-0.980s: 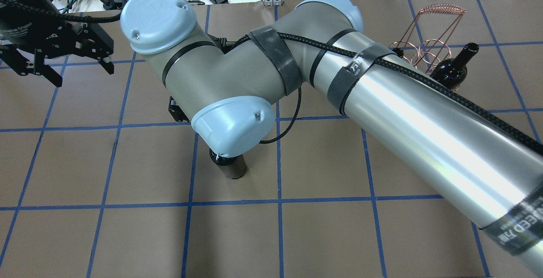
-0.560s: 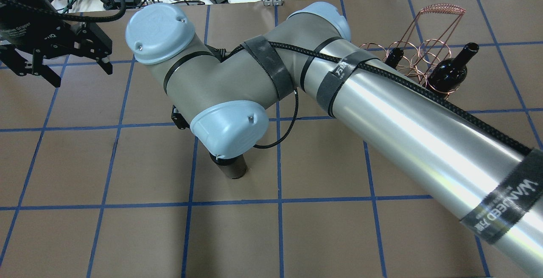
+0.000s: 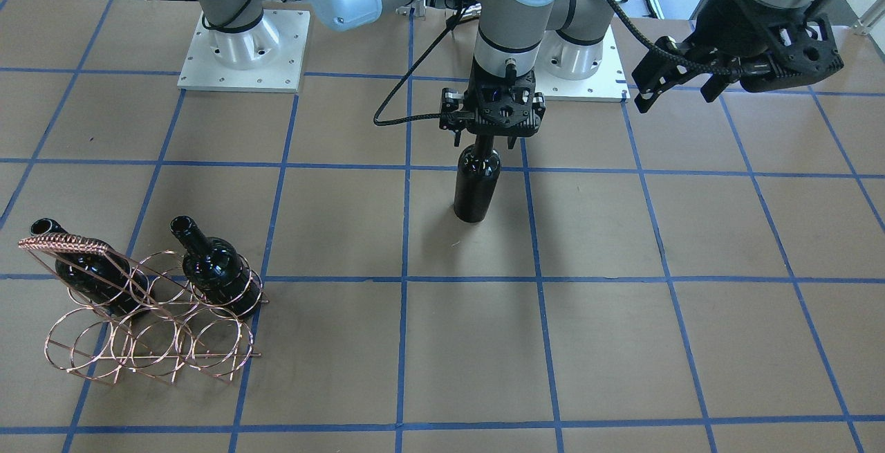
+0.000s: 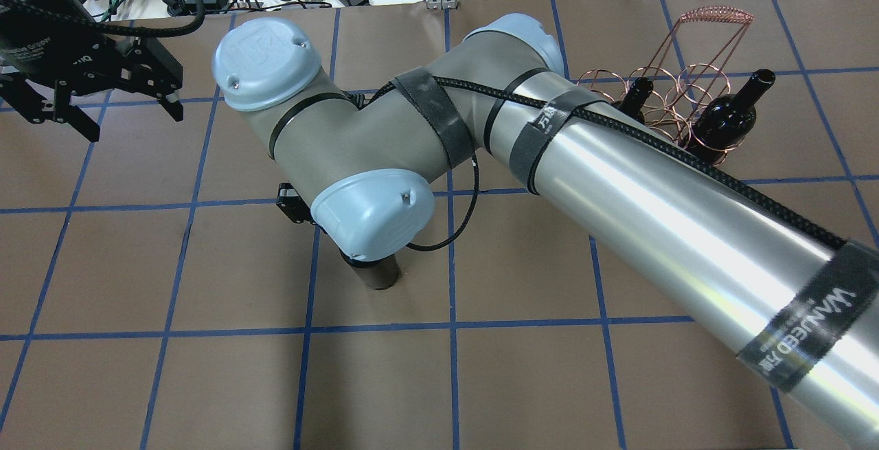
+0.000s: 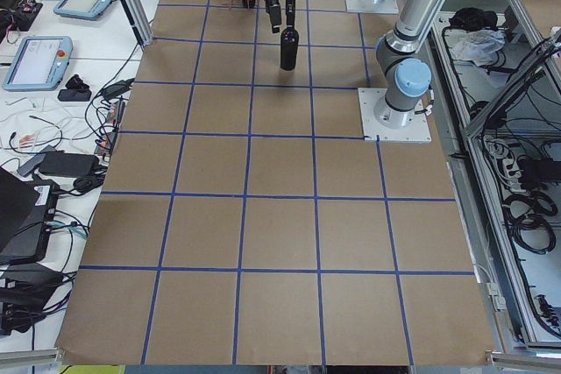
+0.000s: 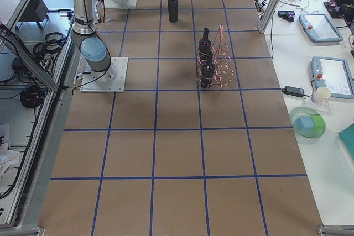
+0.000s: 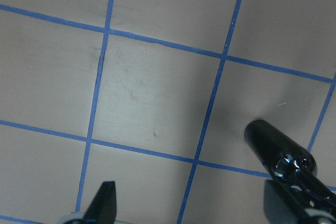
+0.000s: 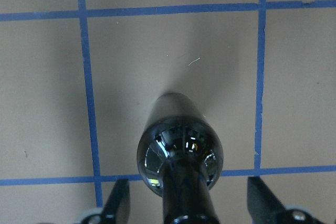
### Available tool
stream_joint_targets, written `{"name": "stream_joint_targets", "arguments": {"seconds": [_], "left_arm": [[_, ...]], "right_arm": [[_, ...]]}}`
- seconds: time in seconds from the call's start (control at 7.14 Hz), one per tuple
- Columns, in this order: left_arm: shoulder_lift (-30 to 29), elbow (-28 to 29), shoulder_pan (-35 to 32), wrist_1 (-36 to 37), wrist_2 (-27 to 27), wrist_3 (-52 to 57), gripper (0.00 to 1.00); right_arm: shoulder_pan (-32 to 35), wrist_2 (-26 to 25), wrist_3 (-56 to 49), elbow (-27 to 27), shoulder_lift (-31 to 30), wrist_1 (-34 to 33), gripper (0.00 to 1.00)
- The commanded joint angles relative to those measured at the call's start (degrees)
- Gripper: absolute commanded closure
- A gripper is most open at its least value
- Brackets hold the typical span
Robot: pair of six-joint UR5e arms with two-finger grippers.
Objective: Place wine into wine basket
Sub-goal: 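Lower the right gripper and close it on the bottle neck, then lift the bottle with the right gripper and carry it to the rack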
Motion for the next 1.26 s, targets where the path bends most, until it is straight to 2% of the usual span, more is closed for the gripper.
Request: {"name": "stream_joint_targets", "arguments": {"seconds": [0.0,0.14,0.28,0.56,0.7,0.84,1.12], "left_arm": [[0.0,0.0,0.0,0.0,0.0,0.0,0.0],[-0.1,0.0,-0.1,0.0,-0.1,0.0,0.0],[0.0,-0.2,-0.1,0.0,0.0,0.0,0.0],[0.0,-0.3,-0.1,0.0,0.0,0.0,0.0],[0.0,-0.3,-0.1,0.1,0.0,0.0,0.0],[0.0,-0.3,-0.1,0.1,0.0,0.0,0.0],[-0.1,-0.3,-0.1,0.3,0.0,0.0,0.0]], "right_arm": [[-0.1,0.0,0.1,0.1,-0.2,0.3,0.71],[-0.1,0.1,0.2,0.1,-0.2,0.2,0.84],[-0.1,0.1,0.2,0.1,-0.2,0.2,0.87],[-0.5,-0.1,-0.2,-0.5,-1.0,0.3,0.88],[-1.7,-0.4,-0.9,-0.6,-3.4,0.6,0.88],[-4.5,-0.4,-3.9,-0.6,-6.0,2.9,0.88],[-14.6,-0.1,-12.6,-0.7,-12.7,10.8,0.87]]}}
